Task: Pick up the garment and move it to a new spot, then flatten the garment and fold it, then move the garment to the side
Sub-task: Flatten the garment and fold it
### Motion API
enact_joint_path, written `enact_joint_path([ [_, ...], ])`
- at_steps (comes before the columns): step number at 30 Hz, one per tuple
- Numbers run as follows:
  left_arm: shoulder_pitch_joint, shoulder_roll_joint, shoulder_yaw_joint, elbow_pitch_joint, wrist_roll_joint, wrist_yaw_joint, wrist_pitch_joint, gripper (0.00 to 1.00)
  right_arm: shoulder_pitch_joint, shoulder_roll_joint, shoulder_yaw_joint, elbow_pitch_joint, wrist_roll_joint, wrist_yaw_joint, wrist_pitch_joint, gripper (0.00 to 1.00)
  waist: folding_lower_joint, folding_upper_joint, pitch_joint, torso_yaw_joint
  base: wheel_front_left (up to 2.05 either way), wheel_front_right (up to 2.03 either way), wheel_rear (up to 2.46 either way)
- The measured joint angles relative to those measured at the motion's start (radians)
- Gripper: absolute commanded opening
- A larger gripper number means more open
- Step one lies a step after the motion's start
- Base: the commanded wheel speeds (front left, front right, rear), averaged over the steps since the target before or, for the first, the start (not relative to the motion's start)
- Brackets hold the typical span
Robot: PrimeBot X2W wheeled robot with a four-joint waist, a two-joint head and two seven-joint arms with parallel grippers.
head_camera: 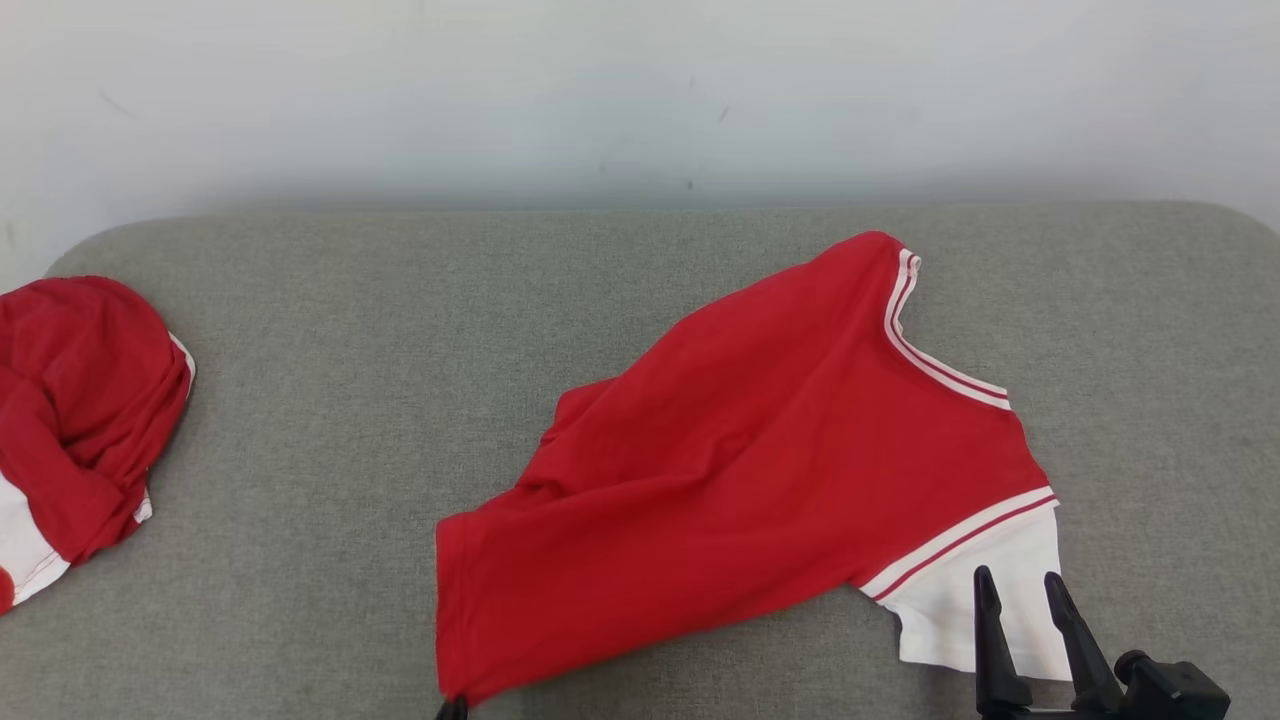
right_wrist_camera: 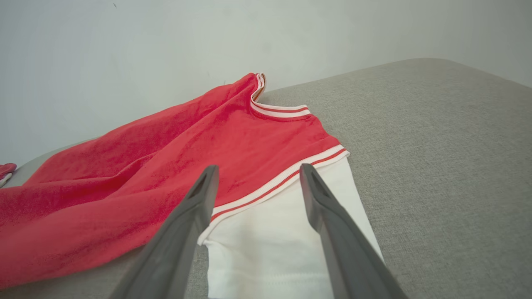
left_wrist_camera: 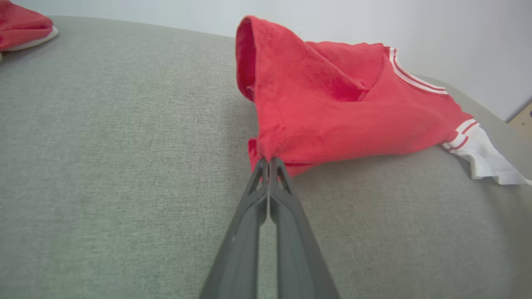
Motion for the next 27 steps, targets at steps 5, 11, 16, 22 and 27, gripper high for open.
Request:
enact_joint_path([
  [5,0.025,0.022,-0.008,0.081,-0.028,0.0,0.0,0.0,0.009,0.0,-0.004,0.004,0.0,0.0,0.0,1.0,0.0,0.0,-0.011,-0.001,0.0,0.0,0.0],
  [11,0.017,0.045,-0.047,0.186,-0.086,0.0,0.0,0.0,0.018,0.0,-0.01,0.007,0.001,0.0,0.0,1.0,0.0001,0.0,-0.02,-0.004,0.0,0.0,0.0],
  [16,-0.008,0.054,-0.035,0.173,-0.087,0.0,0.0,0.0,0.021,0.0,-0.021,0.006,0.001,0.0,0.0,1.0,0.0001,0.0,-0.022,0.008,0.0,0.0,0.0],
  [22,-0.073,0.079,0.022,0.15,-0.064,0.0,0.0,0.0,0.023,0.0,-0.022,0.012,0.0,0.0,0.0,1.0,0.0001,0.0,-0.031,0.019,0.0,0.0,0.0],
  [27,-0.109,0.103,0.071,0.162,-0.054,0.0,0.0,0.0,0.022,-0.008,-0.021,0.026,0.0,0.0,0.0,1.0,0.0001,0.0,-0.045,0.009,0.0,0.0,0.0],
])
